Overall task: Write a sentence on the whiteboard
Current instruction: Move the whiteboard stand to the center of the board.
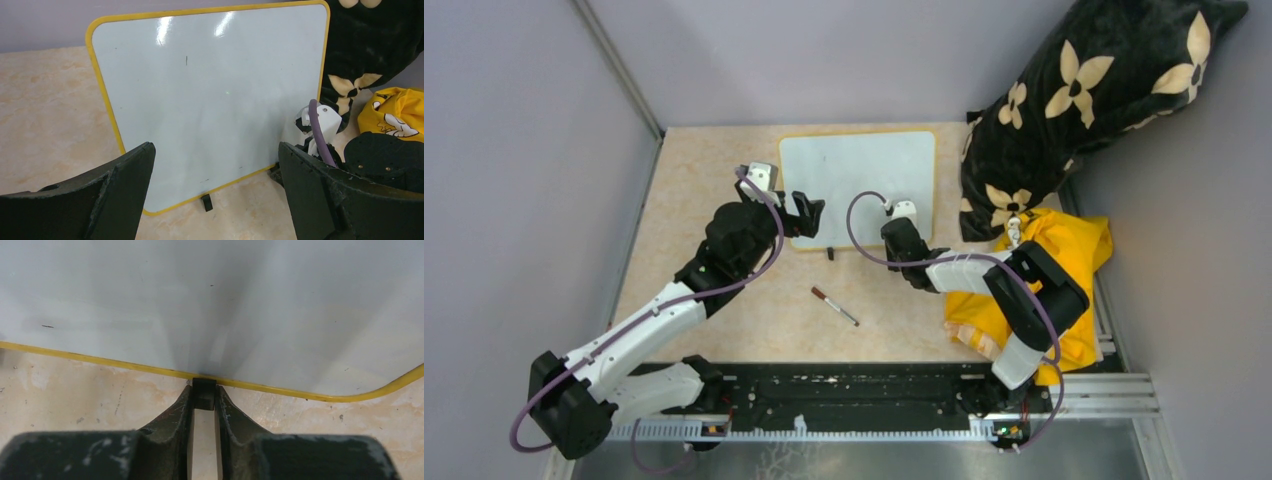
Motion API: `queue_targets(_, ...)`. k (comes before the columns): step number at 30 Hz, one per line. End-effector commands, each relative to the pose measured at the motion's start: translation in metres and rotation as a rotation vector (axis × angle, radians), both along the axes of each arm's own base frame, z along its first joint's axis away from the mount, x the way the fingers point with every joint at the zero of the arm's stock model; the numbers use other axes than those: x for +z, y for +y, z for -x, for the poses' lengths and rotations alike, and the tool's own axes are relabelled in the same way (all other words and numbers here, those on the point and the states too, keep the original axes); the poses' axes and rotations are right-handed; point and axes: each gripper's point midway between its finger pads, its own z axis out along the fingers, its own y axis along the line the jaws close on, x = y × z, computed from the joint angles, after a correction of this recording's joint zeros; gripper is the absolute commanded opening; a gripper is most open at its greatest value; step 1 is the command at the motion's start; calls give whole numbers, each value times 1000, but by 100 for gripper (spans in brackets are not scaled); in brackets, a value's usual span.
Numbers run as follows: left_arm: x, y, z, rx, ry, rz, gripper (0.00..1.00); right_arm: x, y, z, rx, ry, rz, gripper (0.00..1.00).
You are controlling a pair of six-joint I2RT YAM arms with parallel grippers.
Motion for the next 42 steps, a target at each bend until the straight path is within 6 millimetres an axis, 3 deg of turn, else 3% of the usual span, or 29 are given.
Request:
queue_targets(1, 6, -4, 2, -19, -19, 18, 99, 8, 13, 6, 45, -9, -34, 18)
queue_targets(16, 11, -3, 3, -18, -29, 25, 99, 21, 5, 13, 17, -22, -55, 45)
queue_targets(21, 11, -3, 4, -23, -30, 30, 99, 24, -1, 20, 2, -26, -75, 50)
queue_targets(26, 10, -6, 5, -35, -23, 34, 99, 34, 6, 12, -9, -43, -113, 50)
queue_targets(33, 12, -4, 5, -27, -29, 34, 99, 29, 8, -14, -80, -15, -150, 50)
queue_targets(42, 13, -4, 5, -27, -31, 34, 99, 23, 11, -21, -60, -11, -121, 39)
